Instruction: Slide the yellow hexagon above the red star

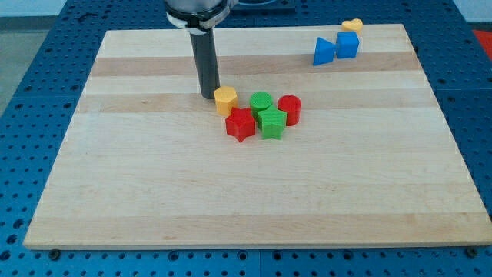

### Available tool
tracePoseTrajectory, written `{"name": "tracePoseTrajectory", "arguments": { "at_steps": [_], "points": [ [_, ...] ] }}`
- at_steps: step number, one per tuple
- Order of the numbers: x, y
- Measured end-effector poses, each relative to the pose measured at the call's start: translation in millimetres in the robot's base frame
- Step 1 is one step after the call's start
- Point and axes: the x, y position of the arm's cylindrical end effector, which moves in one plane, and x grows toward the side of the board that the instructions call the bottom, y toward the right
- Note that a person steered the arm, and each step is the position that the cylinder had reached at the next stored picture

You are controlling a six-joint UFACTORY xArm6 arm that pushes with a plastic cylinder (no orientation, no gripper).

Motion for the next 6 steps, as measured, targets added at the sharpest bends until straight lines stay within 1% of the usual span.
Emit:
{"name": "tracePoseTrajectory", "arguments": {
  "at_steps": [2, 6],
  "points": [
    [0, 17],
    [10, 27]
  ]
}}
